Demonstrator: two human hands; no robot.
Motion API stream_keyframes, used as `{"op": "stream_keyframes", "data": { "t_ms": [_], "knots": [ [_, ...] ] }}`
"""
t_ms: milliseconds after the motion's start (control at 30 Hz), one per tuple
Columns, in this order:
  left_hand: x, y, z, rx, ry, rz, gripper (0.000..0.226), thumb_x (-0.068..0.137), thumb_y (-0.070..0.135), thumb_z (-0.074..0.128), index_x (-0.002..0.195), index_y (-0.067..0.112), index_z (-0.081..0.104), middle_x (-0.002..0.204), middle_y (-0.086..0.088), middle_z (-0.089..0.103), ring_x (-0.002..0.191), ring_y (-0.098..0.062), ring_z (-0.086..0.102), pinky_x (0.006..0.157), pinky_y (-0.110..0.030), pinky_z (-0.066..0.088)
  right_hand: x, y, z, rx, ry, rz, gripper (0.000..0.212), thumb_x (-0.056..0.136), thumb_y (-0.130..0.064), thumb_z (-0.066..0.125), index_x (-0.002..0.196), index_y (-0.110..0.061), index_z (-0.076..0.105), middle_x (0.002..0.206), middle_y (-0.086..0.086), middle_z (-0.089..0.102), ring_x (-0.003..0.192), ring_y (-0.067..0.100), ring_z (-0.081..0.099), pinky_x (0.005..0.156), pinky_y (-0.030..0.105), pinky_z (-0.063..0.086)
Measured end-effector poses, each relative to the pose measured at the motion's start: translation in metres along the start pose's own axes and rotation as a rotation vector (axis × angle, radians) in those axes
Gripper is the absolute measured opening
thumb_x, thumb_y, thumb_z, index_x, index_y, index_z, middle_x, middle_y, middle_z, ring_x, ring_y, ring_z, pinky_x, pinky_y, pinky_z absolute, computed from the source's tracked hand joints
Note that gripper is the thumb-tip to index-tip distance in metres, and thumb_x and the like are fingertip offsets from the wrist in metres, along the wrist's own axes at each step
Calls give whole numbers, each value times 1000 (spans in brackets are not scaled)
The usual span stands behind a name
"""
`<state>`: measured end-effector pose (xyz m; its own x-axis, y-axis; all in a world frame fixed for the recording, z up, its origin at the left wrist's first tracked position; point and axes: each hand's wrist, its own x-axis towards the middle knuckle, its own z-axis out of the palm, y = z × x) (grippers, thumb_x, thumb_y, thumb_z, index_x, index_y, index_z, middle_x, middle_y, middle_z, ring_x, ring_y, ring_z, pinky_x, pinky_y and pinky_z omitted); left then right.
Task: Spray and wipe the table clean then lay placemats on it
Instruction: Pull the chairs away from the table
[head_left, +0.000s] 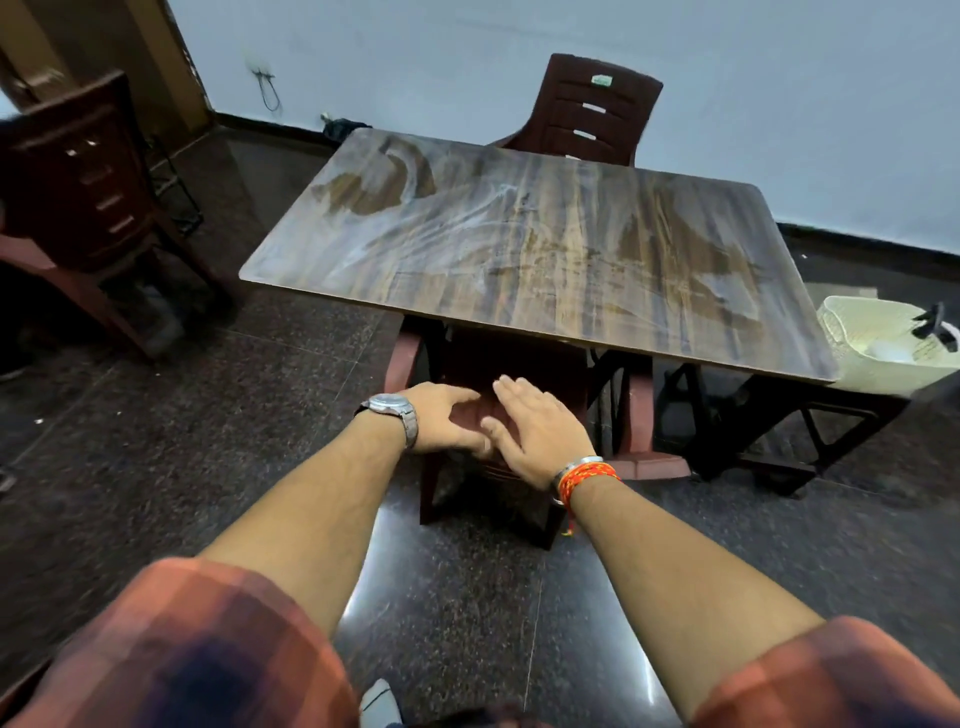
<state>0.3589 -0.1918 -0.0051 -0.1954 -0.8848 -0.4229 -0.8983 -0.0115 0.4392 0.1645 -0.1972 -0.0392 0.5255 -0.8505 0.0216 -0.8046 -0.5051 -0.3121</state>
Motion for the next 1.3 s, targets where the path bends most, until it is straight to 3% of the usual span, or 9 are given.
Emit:
{"op": "stream_keyframes", "data": {
  "t_ms": [133, 233, 367, 567, 900, 1300],
  "knots": [
    [-13, -49, -39, 124, 334, -5, 78, 96, 55, 51, 159, 19, 23, 165, 0, 25, 150, -17, 28, 123, -36, 19, 53, -53, -2, 12, 167, 24, 64, 96, -39, 39, 151, -10, 23, 158, 8, 21, 146, 22, 17, 118, 43, 19],
    [-26, -86, -69, 186, 551, -53, 73, 102, 50, 38, 161, 19, 9, 168, 3, 9, 154, -14, 11, 125, -37, 7, 93, -94, -4, -38, 245, 31, 67, 98, -38, 41, 152, -7, 16, 160, 11, 13, 147, 24, 11, 119, 40, 12],
    [-37, -131, -101, 275, 670, -130, 73, 103, 52, 30, 161, 20, 0, 169, 3, -2, 155, -16, 3, 125, -38, 3, 141, -143, -4, -44, 312, 24, 68, 99, -40, 37, 153, -7, 12, 161, 10, 6, 148, 23, 5, 119, 39, 6],
    [-19, -195, -150, 266, 692, -193, 71, 104, 50, 28, 160, 19, -4, 168, 3, -8, 155, -17, -3, 124, -41, -2, 221, -193, 3, -51, 342, 17, 68, 97, -39, 37, 152, -7, 12, 161, 10, 7, 148, 23, 5, 120, 40, 4],
    [84, -301, -256, 314, 651, -253, 72, 104, 51, 25, 160, 19, -8, 168, 3, -13, 155, -16, -4, 124, -40, -2, 410, -211, 28, -46, 314, 57, 70, 98, -42, 35, 153, -9, 8, 161, 8, 4, 148, 21, 3, 120, 39, 2],
    [230, -415, -380, 258, 615, -147, 71, 104, 48, 27, 160, 19, -4, 168, 3, -10, 155, -16, -1, 124, -40, -1, 626, -229, 46, -45, 337, 141, 69, 97, -40, 36, 152, -8, 9, 161, 9, 7, 148, 22, 4, 120, 39, 4]
  ]
}}
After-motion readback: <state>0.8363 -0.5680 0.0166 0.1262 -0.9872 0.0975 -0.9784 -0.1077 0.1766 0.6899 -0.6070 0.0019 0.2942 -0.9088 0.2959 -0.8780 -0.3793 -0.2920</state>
